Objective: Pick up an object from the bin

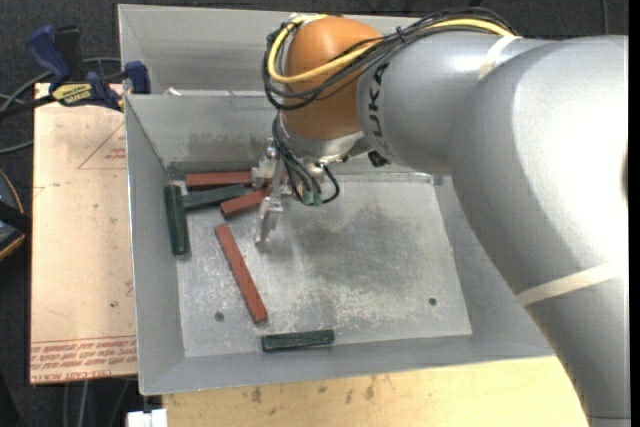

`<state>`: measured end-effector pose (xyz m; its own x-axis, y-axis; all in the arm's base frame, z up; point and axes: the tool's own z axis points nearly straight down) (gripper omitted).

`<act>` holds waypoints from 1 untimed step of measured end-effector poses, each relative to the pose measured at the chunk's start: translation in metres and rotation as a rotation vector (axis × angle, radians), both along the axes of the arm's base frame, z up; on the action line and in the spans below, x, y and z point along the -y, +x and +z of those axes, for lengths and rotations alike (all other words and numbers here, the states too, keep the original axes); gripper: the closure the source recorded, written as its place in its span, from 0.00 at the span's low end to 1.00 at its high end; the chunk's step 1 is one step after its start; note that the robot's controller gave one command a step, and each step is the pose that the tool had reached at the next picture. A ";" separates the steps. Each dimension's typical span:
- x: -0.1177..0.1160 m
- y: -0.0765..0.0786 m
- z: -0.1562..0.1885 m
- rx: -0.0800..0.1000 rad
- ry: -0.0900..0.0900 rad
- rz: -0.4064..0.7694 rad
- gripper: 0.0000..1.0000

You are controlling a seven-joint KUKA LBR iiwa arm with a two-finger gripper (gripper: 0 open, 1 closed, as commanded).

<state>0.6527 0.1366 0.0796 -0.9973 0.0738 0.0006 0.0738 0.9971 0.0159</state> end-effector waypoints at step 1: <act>-0.004 -0.004 0.005 0.001 -0.005 0.001 0.00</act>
Offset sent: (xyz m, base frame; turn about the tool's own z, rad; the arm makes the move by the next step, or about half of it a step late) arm 0.0000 0.0000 0.0000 0.0000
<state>0.6489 0.1403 0.0843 -0.9974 0.0726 -0.0005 0.0726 0.9973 0.0106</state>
